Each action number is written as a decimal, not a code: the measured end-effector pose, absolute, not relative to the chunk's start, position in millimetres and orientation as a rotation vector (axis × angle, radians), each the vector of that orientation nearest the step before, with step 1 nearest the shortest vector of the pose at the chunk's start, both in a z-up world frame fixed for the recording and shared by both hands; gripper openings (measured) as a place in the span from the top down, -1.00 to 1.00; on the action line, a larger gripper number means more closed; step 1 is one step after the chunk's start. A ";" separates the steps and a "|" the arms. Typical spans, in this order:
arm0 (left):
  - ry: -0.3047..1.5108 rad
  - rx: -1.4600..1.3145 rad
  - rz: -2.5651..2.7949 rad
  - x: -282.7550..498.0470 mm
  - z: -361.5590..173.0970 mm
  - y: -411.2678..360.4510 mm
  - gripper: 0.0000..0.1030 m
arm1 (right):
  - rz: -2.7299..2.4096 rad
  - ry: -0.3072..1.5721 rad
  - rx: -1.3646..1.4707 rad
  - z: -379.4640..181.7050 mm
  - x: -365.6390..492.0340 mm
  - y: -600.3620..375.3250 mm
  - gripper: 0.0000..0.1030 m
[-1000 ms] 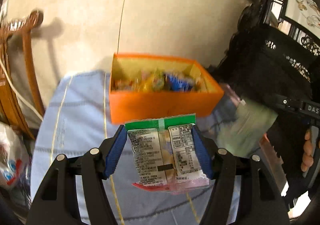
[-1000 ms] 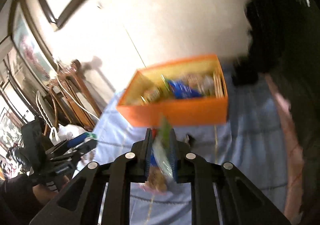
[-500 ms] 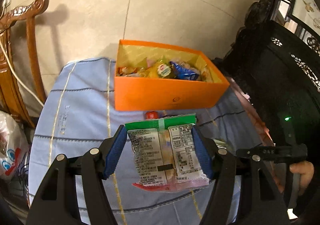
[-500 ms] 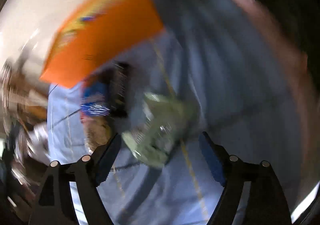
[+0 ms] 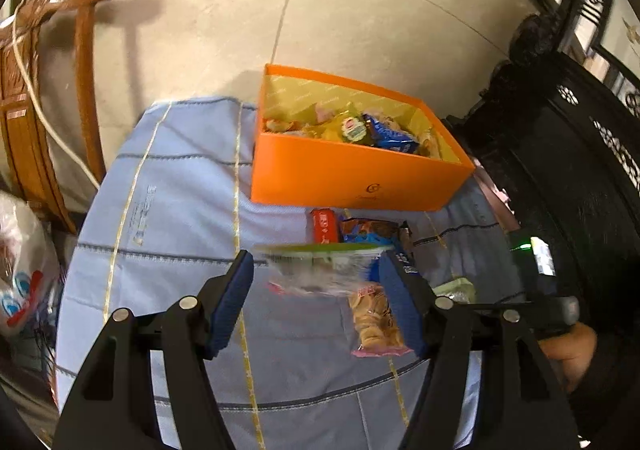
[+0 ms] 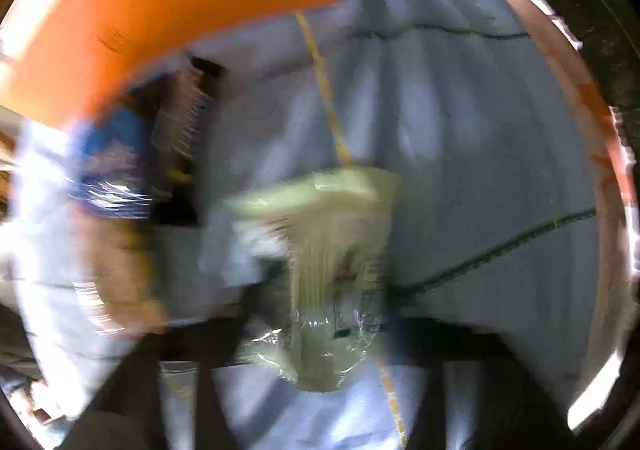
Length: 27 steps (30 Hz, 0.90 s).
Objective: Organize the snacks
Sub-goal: 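Carry both packets over the orange box and open both tools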
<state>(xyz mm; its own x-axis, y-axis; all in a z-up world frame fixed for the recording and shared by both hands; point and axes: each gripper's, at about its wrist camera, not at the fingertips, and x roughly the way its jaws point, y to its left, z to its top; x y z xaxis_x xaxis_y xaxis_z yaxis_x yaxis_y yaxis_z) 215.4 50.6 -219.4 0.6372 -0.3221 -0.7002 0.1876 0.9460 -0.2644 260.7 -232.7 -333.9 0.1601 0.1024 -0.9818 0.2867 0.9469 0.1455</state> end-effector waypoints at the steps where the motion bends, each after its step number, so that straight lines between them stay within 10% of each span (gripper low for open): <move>1: 0.837 -0.189 -0.291 215.8 -221.4 51.7 -0.22 | -0.106 1.386 0.284 -326.6 255.8 -230.5 0.48; 27: 0.992 0.023 0.047 340.3 -351.0 71.8 -0.39 | 0.074 1.341 0.233 -306.5 212.4 -217.8 0.50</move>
